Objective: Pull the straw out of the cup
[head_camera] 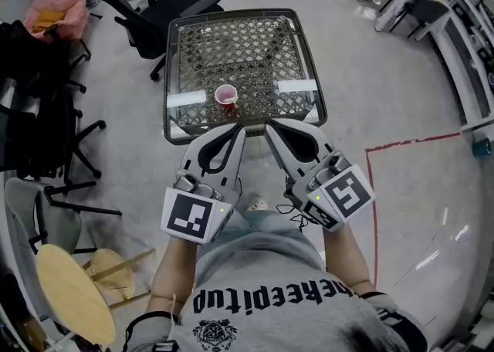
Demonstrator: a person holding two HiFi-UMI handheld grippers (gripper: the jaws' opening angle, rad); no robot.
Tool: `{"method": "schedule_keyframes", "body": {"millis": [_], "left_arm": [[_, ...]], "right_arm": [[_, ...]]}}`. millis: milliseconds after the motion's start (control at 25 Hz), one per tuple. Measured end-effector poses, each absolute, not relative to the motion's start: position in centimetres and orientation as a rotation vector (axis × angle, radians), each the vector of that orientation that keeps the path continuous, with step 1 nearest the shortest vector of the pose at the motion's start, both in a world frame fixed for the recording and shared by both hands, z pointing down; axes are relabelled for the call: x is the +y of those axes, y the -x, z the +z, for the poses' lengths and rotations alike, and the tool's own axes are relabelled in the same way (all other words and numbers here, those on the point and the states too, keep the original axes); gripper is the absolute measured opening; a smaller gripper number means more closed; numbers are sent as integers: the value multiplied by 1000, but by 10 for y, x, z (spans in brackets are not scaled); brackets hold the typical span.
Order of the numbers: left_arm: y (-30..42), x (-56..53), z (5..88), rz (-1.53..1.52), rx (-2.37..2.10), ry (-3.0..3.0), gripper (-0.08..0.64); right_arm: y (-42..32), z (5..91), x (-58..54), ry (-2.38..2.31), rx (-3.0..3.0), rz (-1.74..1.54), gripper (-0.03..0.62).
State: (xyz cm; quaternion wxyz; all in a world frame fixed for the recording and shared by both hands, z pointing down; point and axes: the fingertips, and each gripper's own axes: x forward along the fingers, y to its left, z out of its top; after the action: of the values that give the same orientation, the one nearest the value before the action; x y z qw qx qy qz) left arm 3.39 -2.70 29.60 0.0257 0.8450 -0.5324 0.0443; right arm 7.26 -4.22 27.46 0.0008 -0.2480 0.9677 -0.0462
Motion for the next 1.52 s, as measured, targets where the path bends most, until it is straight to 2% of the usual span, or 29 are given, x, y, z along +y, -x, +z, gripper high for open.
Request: {"method": "schedule_keyframes", "body": {"millis": [800, 1520], "left_arm": [[-24, -73, 325, 254, -1568, -2623, 41], [8, -123, 376, 426, -1272, -2696, 122]], "right_arm": [[-74, 283, -86, 892, 3026, -189, 12], [-42, 294, -135, 1155, 2978, -280, 12]]}}
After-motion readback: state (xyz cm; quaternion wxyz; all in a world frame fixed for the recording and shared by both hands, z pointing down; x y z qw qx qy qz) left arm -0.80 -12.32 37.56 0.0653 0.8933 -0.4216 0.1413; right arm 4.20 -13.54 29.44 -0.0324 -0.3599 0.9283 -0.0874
